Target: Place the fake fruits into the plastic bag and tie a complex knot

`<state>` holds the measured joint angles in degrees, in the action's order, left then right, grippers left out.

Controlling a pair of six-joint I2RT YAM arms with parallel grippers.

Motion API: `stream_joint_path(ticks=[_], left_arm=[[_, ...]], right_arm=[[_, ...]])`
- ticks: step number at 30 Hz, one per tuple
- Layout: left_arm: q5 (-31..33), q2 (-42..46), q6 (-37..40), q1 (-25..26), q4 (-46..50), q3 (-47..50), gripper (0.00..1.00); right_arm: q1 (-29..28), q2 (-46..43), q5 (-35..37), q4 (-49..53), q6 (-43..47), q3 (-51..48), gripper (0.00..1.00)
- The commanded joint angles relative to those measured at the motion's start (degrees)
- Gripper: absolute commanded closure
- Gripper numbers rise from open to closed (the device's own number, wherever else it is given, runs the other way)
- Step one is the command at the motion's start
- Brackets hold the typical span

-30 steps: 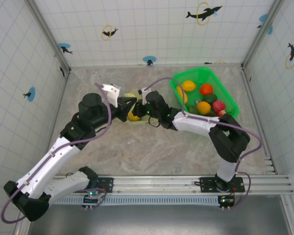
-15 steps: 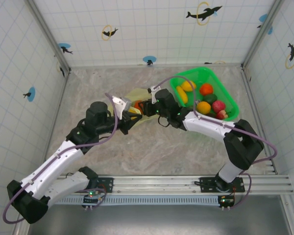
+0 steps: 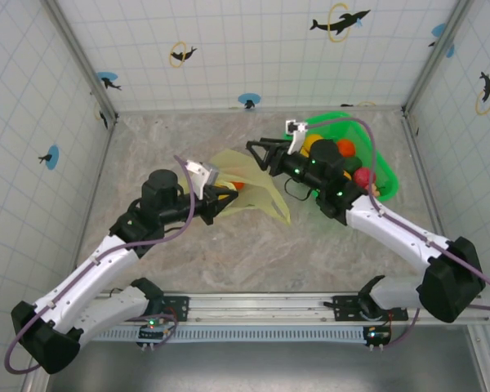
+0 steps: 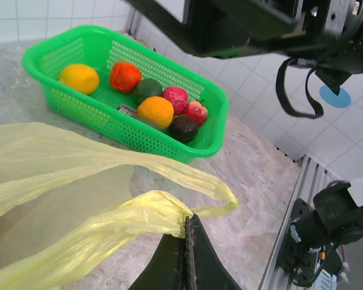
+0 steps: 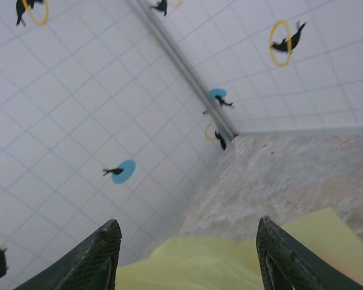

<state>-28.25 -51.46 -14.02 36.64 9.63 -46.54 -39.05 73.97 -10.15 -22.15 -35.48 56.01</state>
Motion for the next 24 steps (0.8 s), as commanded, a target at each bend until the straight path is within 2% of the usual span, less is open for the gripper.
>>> stream_joint_path(ticks=[1,4,7,8,16,19,24], left_arm=[[1.50,0.31,-0.92,-0.43,-0.75,-2.84,1.00],[2.20,-0.19,-0.87,-0.39,-0.50,-3.54,1.00],[2.23,-0.92,-0.63,-0.39,-0.41,-4.20,1.00],[2.18,-1.28,-0.51,-0.40,-0.42,-4.35,1.00],[1.97,-2.91,0.37,-0.43,-0.55,-5.25,1.00],[2.15,-3.38,0.91,-0.42,-0.50,-5.62,1.00],[2.03,-4.26,1.54,-0.41,-0.53,-6.13,1.00]], right_arm=[[4.84,-1.73,3.98,4.01,-1.89,-0.78,0.38],[9.70,0.74,13.10,15.05,-3.25,2.21,0.35],[13.33,6.93,22.36,26.44,-12.31,7.49,0.35],[14.68,9.36,23.43,29.54,-14.77,9.18,0.35],[22.60,23.95,19.10,32.49,-32.45,16.79,0.32],[23.78,30.36,17.36,33.01,-37.72,21.89,0.31],[25.12,40.59,10.50,30.35,-45.92,29.15,0.29]])
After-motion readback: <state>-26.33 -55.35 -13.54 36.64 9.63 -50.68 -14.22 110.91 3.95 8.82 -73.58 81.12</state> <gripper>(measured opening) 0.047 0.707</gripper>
